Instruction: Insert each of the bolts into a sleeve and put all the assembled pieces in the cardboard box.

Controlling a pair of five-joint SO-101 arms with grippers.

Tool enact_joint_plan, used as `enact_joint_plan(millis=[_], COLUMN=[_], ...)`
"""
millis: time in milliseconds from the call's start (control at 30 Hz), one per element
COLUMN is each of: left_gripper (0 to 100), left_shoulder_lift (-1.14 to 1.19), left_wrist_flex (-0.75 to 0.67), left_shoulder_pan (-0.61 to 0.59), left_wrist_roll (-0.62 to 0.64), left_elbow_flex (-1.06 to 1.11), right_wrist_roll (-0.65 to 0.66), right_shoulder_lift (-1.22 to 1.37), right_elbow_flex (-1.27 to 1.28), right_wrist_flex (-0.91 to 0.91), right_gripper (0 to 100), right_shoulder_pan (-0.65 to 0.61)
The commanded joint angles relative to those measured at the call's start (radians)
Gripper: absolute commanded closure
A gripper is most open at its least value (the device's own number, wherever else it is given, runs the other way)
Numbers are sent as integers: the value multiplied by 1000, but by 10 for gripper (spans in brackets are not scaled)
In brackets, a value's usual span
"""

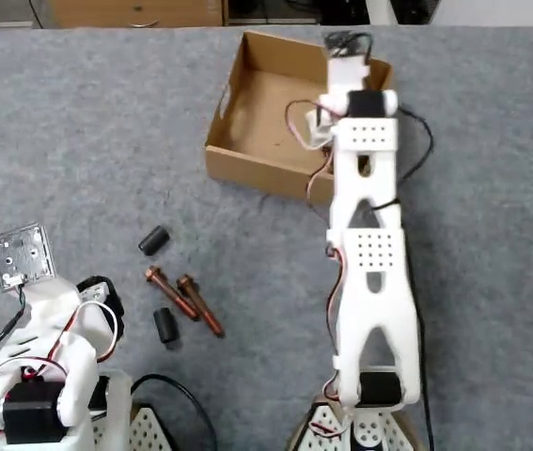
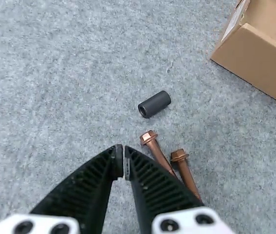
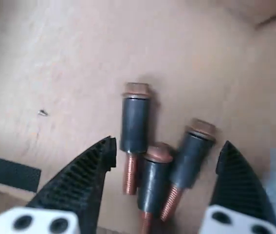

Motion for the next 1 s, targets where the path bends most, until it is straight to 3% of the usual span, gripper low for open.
enact_joint_plan(millis=[0, 333, 767, 967], left_gripper=[981, 981, 981, 981], left_shoulder_lift=[-30, -30, -30, -30], left_wrist_flex=[8, 6, 5, 5], left_shoulder_pan=[-9, -9, -11, -17], left_wrist_roll=[-2, -2, -2, 0], left_elbow_flex=[-6, -3, 2, 2], right_wrist_roll=[3, 2, 2, 2], right_shoulder_lift=[-189, -610, -1202, -1385], right_elbow_flex=[-25, -18, -13, 31], right_wrist_flex=[12, 160, 160, 160], right_gripper=[687, 687, 687, 687], right_shoulder_pan=[2, -96, -145, -240])
